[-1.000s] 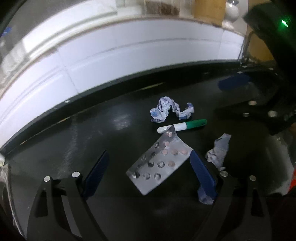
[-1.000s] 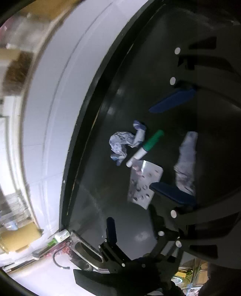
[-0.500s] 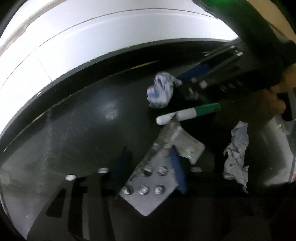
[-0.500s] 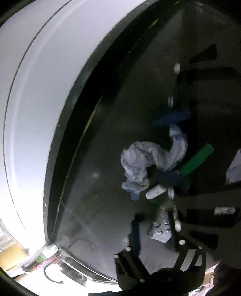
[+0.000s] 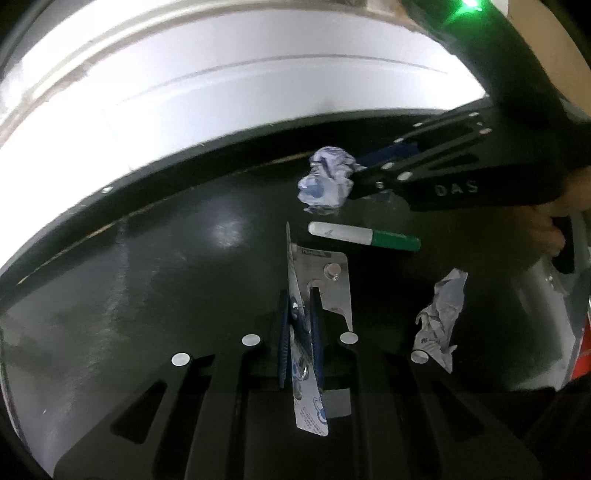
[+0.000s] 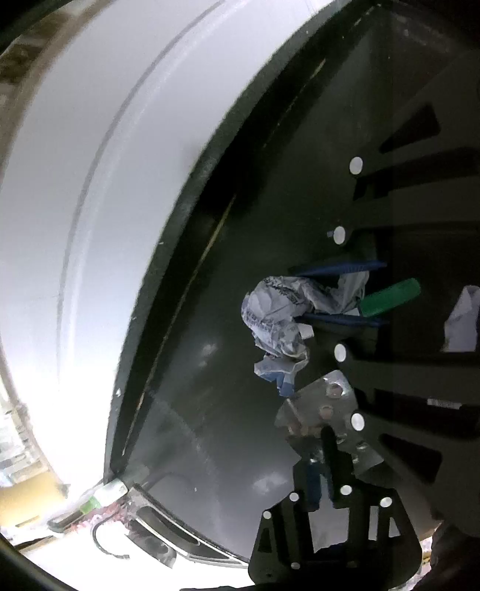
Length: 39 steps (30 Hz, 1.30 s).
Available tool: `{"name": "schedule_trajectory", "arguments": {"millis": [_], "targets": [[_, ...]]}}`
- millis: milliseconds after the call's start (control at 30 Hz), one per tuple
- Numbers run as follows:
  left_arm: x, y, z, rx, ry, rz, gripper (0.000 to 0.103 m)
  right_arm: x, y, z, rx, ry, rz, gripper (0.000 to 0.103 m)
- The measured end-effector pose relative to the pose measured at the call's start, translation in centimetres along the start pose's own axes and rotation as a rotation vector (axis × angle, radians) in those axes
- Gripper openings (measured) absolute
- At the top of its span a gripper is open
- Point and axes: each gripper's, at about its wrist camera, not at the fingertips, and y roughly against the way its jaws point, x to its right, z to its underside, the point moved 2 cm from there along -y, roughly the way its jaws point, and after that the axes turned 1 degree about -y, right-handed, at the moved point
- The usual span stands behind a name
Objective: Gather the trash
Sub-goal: 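Grasp the pill blister pack with the left tool while the right tool grasps the crumpled tissue, then carry the blister pack and tissue down to the floor bin and release both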
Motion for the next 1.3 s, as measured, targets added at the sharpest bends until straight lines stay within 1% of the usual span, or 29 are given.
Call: {"name": "schedule_trajectory", "arguments": {"millis": [100,200,267,333,500,633,800,933,1033,1133,1200,1300], "targets": [[-0.5,1.6,0.1,0.010,0.036,-0.039,0.010,-0.5,2.1,0.0,0.028,0.010,0.008,0.019],[-0.8,4.3,0.3,0.028,0.112,-0.068,0.010,-1.6,4.6,0.1,0.061,0.022,0.017,0.019],[-0.9,5.8,0.7,0.036,0.144,-0.090,0.010,-2.5,6.4,0.5,0.085,0.033,0.022,0.019],[-1.0,7.9,1.6,0.045,0.176,-0.129,0.010,-3.3,8.1,1.0,0.104,0.044,0.026,0.019],[-0.8,11.6,3.3,0.053,0.265,-0.186,0.010,-6.0,12.1,3.1,0.140,0.071,0.027,0.019],[-0.6,13.9,5.7,0.052,0.325,-0.223,0.010,-8.2,14.6,5.4,0.153,0.098,0.014,0.019],[0.0,15.9,8.5,0.050,0.362,-0.255,0.010,-11.3,15.7,7.2,0.154,0.127,-0.005,0.019],[-0.2,17.6,10.5,0.057,0.387,-0.277,0.010,-13.1,16.0,7.9,0.153,0.145,-0.019,0.019],[-0.8,18.9,11.9,0.069,0.419,-0.300,0.010,-15.2,16.0,8.1,0.153,0.168,-0.036,0.019],[-2.0,20.8,14.0,0.079,0.470,-0.336,0.010,-18.1,15.8,7.7,0.152,0.207,-0.065,0.019],[-3.0,22.1,15.7,0.083,0.508,-0.362,0.010,-20.9,15.5,7.3,0.152,0.245,-0.096,0.019],[-5.3,24.9,20.0,0.081,0.595,-0.427,0.010,-26.1,14.7,6.5,0.146,0.317,-0.158,0.019]]}}
